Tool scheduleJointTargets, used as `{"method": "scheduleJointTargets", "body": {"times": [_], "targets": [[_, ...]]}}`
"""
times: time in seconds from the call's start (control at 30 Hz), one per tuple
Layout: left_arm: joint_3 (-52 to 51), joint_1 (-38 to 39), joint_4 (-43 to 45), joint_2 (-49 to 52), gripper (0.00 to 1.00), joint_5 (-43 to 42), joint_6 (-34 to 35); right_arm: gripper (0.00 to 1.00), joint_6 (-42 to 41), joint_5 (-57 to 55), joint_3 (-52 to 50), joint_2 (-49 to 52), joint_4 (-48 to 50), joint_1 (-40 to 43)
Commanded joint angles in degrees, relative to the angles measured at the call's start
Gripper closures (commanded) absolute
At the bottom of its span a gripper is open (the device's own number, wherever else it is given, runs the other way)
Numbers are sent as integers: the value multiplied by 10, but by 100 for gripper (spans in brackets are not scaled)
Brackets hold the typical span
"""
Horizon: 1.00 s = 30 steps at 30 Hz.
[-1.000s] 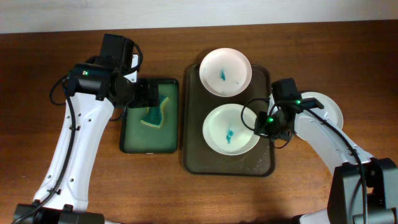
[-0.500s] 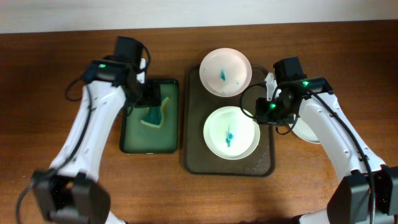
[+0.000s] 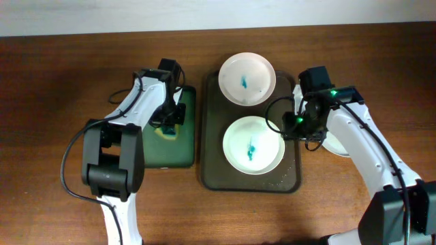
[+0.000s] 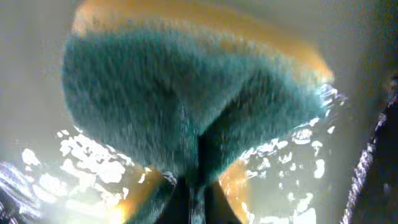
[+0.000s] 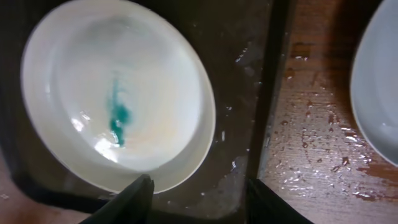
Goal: Clean dirty plates on tray and stack at the side
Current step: 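Pick up the sponge with the left gripper and scrub the held plate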
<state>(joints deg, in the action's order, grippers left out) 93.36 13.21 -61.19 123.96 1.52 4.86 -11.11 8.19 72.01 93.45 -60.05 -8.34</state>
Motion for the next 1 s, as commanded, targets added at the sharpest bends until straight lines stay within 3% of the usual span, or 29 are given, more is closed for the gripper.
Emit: {"method": "scheduleJointTargets", "body": {"times": [0.0, 0.17, 0.27, 0.43, 0.53, 0.6, 0.63, 0.77, 0.93, 0.97], "targets": [[75, 1, -86, 19, 100, -4, -11, 51, 4, -40, -22, -1, 36, 3], [206, 1, -181, 19, 100, -5, -10, 51, 4, -37, -57, 4, 78, 3], [271, 1, -236, 18, 100, -19, -11, 56, 21, -7, -77, 45, 98, 3], [337, 1, -284, -57, 100, -22, -11, 73, 23, 6, -77, 118, 150, 3], [337, 1, -285, -89, 100, -32, -10, 93, 23, 22, -77, 147, 153, 3], [335, 3, -280, -89, 100, -106, -11, 96, 14, 21, -77, 156, 162, 3], [329, 9, -266, -89, 100, -138, -10, 96, -2, 21, -77, 157, 165, 3], [267, 77, -191, -86, 100, -133, 53, 96, -3, 19, -77, 157, 163, 3], [47, 179, 0, -86, 100, -144, 219, 96, -3, 19, -77, 157, 162, 3], [5, 198, 58, -85, 100, -172, 225, 96, -3, 19, -77, 157, 162, 3]]}}
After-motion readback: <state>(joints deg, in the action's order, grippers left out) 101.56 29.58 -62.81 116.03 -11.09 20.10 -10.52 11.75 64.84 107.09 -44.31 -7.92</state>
